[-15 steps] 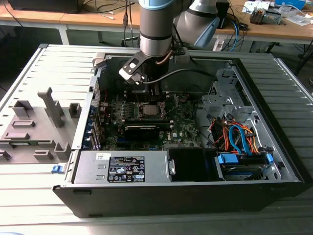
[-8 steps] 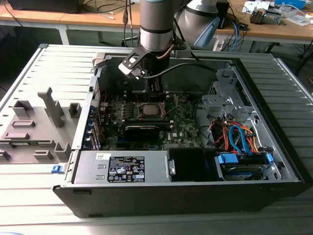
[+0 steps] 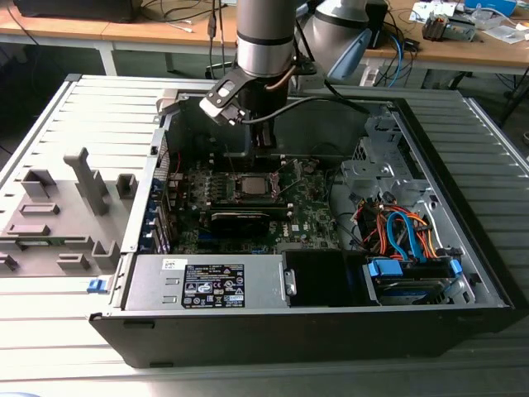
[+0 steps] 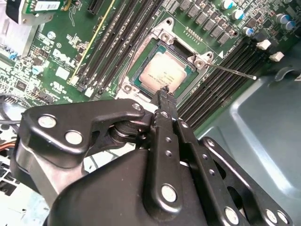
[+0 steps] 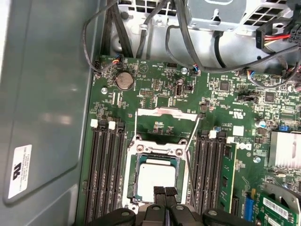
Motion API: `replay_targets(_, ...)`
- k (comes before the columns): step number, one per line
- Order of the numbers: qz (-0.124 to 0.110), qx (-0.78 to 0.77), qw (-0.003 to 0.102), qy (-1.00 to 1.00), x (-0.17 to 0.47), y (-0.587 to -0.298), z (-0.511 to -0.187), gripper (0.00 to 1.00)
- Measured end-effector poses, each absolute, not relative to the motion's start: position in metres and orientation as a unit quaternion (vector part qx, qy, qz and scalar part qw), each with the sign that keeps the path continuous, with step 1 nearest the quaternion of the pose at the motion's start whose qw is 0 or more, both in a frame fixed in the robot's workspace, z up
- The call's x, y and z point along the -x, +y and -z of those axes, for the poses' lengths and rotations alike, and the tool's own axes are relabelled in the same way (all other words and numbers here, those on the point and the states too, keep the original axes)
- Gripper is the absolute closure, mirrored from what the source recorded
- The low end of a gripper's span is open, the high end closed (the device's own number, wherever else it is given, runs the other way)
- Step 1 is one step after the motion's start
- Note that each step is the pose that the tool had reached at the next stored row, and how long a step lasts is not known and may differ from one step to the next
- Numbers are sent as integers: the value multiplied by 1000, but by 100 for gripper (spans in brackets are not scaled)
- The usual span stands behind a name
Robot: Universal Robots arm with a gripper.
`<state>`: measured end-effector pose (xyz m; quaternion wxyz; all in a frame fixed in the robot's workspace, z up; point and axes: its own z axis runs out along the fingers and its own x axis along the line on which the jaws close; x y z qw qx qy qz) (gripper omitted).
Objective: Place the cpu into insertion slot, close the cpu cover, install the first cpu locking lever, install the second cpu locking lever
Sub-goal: 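Place the cpu into insertion slot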
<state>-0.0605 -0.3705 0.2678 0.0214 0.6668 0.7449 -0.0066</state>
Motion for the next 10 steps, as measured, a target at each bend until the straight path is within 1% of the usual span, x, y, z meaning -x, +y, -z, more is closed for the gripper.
replay_targets(10,7,-667,21,745,60,-371,-288,89)
